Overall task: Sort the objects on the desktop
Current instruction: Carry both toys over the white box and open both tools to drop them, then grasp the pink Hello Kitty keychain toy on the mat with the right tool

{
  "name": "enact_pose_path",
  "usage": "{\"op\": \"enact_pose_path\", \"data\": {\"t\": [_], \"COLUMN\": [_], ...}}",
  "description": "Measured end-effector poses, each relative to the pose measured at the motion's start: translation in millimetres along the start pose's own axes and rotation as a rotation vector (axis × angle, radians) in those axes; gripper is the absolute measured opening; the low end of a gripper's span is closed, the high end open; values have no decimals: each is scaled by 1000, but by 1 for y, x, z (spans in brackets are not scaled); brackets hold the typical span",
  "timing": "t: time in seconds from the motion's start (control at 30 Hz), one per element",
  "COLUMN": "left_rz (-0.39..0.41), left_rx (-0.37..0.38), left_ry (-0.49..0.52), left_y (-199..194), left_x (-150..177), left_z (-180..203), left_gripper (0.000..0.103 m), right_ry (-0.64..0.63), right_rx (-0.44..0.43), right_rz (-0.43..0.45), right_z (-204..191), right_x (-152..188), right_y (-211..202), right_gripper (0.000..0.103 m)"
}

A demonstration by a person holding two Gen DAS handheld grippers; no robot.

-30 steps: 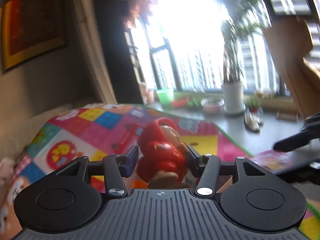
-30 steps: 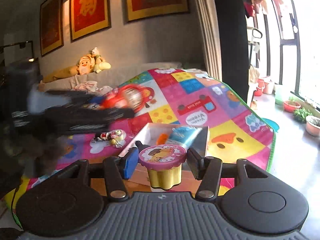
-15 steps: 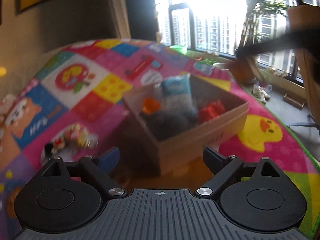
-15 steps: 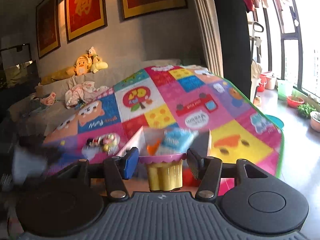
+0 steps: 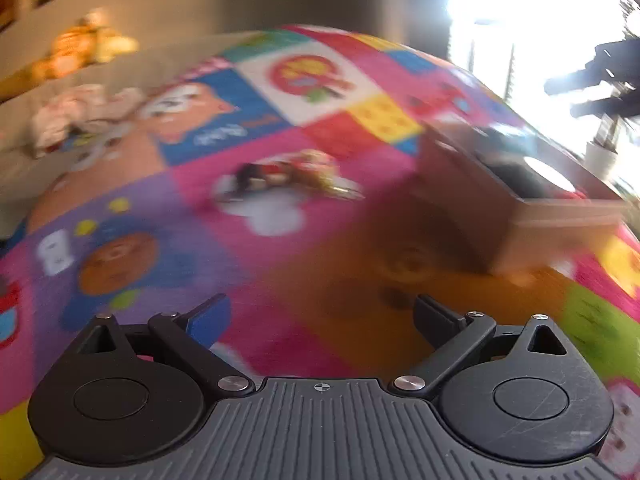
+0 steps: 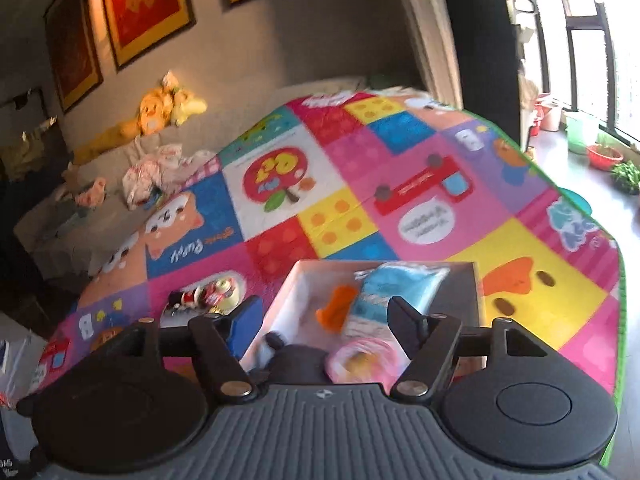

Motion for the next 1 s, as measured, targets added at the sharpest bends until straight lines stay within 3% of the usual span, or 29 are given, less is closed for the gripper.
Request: {"op": "enact_pose_path", "data": {"t": [0.13, 0.23, 0.37, 0.53, 0.6, 0.7, 0.8, 0.87, 0.93, 1.0], "left_rz": [42, 42, 59, 94, 94, 88, 86, 88, 91, 92], "left_rx": [-39, -1, 22, 46, 55, 68, 81, 86, 86, 85], "left_ry": [-122, -213, -259, -278, -295, -331, -351, -349, -344, -340], "left_y": [0, -3, -4, -7, -7, -5, -5, -6, -7, -7], "left_x": [6, 9, 12, 13, 14, 14, 15, 16, 16, 16], "left_z": [-26, -40, -45, -47, -49, -54, -57, -56, -55, -54], "left_gripper": [100, 101, 102, 102, 102, 102, 102, 102, 102, 102], "right_ry": [-41, -50, -84, -120, -58, -73, -43, -29, -53, -97], "right_rx": [-57, -120, -153, -44, -26, 4, -22, -63, -125, -161], "right_rz": [-56, -107, -205, -302, -314, -343, -382, -416, -471, -507], "right_z": [-38, -71, -115, -146, -145, -148, -146, -146, -149, -155], "right_x": [-9, -18, -26, -28, -28, -25, -21, -23, -20, -15], "right_y": [28, 58, 116, 204, 227, 250, 256, 251, 238, 221], "right_gripper": [79, 79, 79, 75, 74, 73, 57, 24, 17, 17]}}
Point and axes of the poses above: each gripper's, at about its wrist camera, not at the fingertips, and y roughly the way its jaws point, z to its right, x to its underside, the point moved 1 cm from there along y, roughly the way its jaws point, and after that the axes turned 1 degree about x, right-handed, at the moved point
